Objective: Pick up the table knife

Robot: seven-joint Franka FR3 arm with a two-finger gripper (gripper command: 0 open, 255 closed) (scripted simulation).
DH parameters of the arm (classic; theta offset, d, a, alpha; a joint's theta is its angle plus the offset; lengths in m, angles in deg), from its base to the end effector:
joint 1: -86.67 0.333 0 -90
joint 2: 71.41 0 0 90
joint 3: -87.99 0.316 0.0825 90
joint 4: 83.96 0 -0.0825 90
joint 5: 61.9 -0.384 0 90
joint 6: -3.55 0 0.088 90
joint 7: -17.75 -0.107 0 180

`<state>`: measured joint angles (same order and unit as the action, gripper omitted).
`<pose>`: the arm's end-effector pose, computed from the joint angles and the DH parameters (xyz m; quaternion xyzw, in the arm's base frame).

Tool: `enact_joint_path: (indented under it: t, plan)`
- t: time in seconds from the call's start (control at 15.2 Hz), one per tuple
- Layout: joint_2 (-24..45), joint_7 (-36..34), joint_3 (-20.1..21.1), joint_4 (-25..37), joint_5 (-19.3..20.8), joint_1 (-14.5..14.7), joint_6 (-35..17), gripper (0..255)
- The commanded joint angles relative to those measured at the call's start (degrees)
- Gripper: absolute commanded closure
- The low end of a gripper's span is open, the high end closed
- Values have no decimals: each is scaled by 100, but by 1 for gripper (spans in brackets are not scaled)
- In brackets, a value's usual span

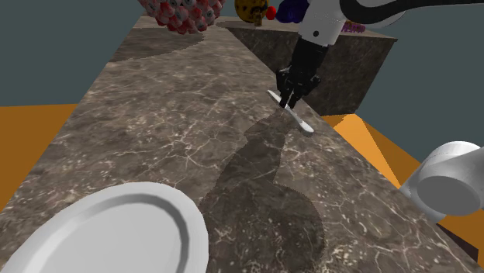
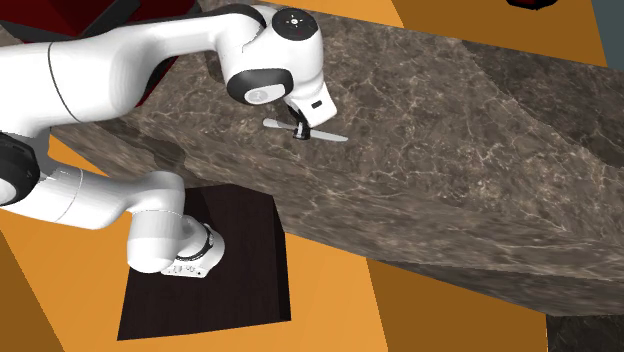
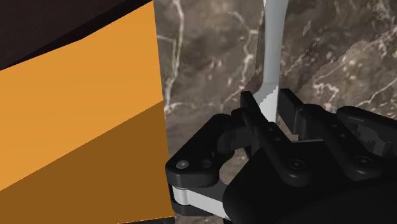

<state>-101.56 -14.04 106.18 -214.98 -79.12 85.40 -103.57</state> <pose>0.3824 0.1584 0.5476 -0.9798 0.1829 -0.0159 0.0794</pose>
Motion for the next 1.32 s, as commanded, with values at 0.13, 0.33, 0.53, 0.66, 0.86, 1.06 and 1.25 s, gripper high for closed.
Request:
enact_joint_path:
  t: [0.13, 0.33, 0.53, 0.66, 0.86, 1.06, 1.25]
  plan:
    - [5, 3, 14, -28, -17, 11, -11, 255]
    - [18, -12, -2, 73, 1, 7, 78, 255]
    - [24, -46, -31, 306, 33, -6, 303, 255]
    - [35, -70, -49, 466, 53, -14, 451, 255]
    - [60, -106, -75, 714, 83, -27, 672, 255]
    - [97, -143, -99, 972, 112, -39, 892, 255]
    - [144, -182, -120, 1240, 139, -52, 1110, 255]
